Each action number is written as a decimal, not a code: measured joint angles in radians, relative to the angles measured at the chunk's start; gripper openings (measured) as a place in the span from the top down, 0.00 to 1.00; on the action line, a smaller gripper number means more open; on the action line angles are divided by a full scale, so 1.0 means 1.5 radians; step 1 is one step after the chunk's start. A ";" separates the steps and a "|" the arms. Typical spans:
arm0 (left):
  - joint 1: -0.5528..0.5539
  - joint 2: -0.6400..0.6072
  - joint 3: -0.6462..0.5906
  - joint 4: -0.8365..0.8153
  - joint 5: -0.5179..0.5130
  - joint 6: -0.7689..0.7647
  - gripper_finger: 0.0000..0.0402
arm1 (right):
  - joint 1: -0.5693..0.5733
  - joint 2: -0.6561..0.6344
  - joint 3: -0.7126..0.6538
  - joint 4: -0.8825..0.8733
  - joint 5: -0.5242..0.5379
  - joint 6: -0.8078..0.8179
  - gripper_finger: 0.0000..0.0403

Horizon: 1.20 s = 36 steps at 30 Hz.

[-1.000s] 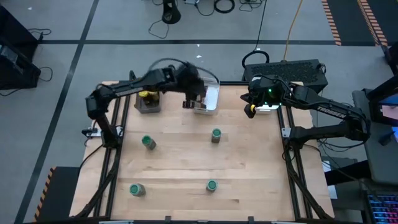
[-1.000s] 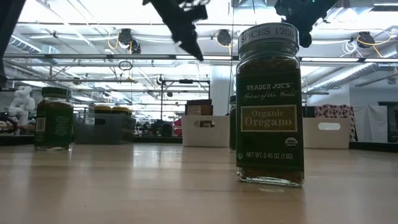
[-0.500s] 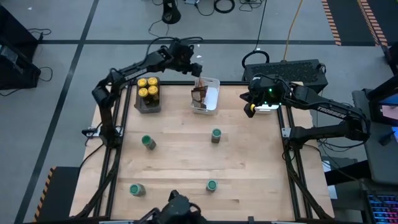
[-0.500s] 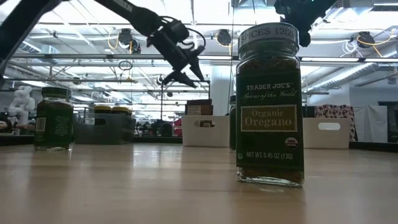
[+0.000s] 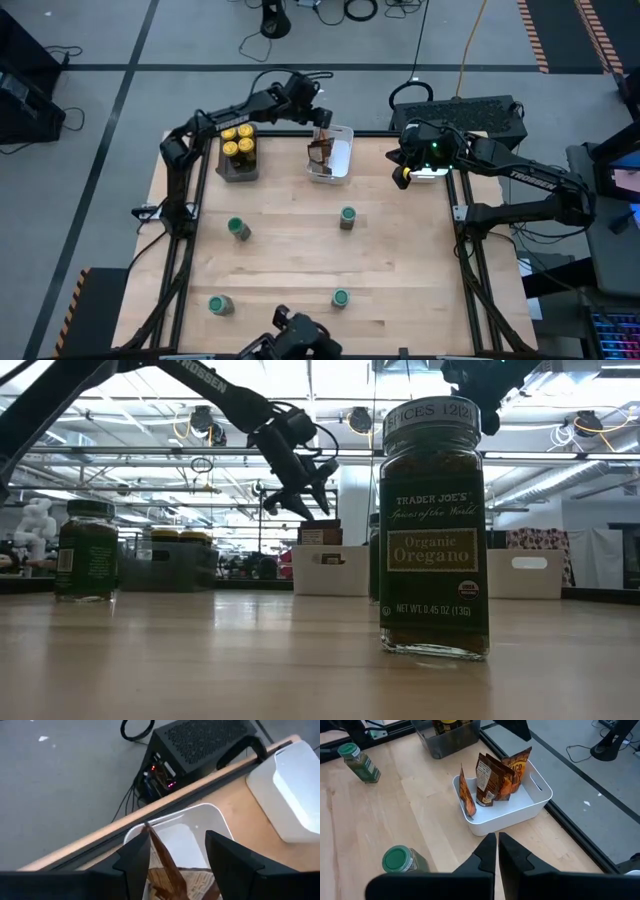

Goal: Sort spices by type
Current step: Adjust the brown seasoning packs in the left white bin

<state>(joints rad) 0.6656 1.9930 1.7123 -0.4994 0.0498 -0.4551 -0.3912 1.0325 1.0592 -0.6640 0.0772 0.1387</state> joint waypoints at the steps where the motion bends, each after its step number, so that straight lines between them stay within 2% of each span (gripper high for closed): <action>1: -0.002 0.000 0.000 -0.003 0.000 -0.001 0.52 | 0.000 0.000 0.000 0.000 0.000 0.000 1.00; 9: -0.027 0.026 0.000 -0.015 -0.046 0.016 0.52 | 0.000 0.000 0.000 0.001 0.002 -0.003 1.00; 26: -0.035 0.060 0.000 -0.025 -0.057 0.058 0.53 | 0.000 0.000 0.000 -0.001 0.003 0.004 1.00; 31: -0.036 0.060 0.000 -0.025 -0.057 0.098 0.66 | 0.000 0.000 0.000 0.000 0.003 0.005 1.00; 36: -0.036 0.060 0.000 -0.019 -0.056 0.150 0.93 | 0.000 0.000 0.000 0.000 0.003 0.005 1.00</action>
<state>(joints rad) 0.6120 2.0827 1.7119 -0.5273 -0.0349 -0.2304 -0.3910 1.0325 1.0592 -0.6643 0.0814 0.1455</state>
